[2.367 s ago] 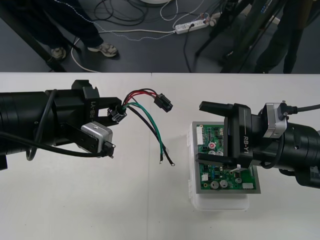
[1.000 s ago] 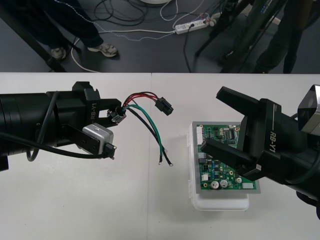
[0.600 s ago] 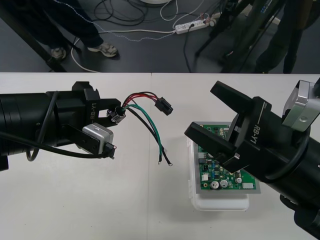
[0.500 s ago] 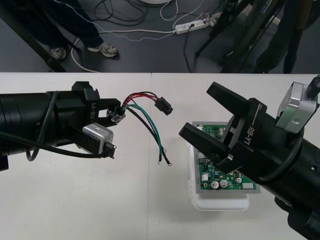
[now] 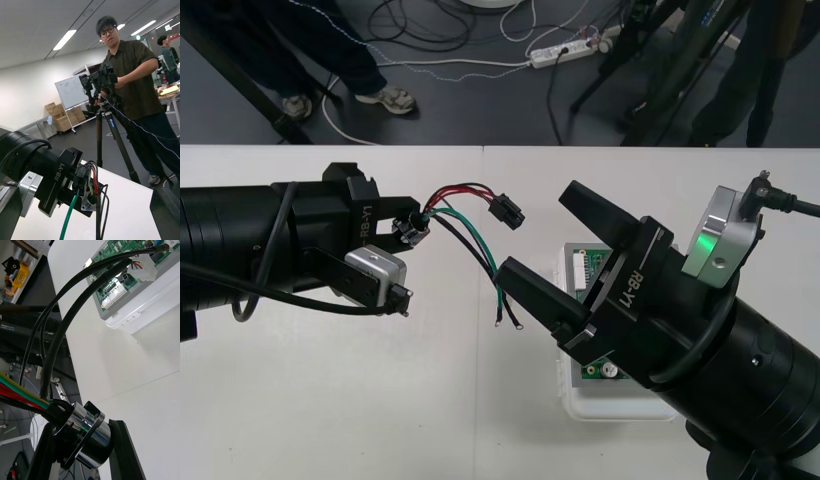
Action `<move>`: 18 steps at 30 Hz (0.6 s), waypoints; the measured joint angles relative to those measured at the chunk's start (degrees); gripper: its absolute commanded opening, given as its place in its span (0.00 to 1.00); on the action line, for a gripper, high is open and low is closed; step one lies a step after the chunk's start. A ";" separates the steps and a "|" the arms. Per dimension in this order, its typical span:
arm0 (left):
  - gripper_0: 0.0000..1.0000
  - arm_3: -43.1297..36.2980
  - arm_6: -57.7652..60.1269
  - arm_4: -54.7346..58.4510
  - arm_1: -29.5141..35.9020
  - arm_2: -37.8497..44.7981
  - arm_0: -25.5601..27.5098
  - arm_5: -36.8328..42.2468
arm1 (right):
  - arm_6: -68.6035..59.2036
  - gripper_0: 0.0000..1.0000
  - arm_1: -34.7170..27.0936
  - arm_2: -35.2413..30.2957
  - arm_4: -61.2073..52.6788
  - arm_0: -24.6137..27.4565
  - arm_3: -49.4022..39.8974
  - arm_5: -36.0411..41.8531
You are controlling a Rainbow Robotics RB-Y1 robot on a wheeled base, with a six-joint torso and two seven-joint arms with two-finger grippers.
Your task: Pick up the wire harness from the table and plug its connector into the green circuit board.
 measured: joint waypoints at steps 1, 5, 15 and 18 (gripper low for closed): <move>0.00 0.00 0.00 -0.10 0.00 0.00 0.00 0.00 | 0.00 1.00 0.00 0.83 1.08 0.00 -0.18 0.82; 0.00 0.00 0.00 -0.70 0.00 -0.01 0.00 0.00 | 0.00 1.00 0.05 3.48 3.86 0.00 -0.52 3.41; 0.00 0.00 0.00 -2.68 0.01 -0.13 0.00 0.01 | 0.00 1.00 1.58 4.67 5.19 0.00 -0.53 4.34; 0.00 0.00 0.00 -2.82 0.01 -0.39 0.00 0.01 | 0.00 1.00 1.75 4.67 5.30 -0.01 -0.53 5.47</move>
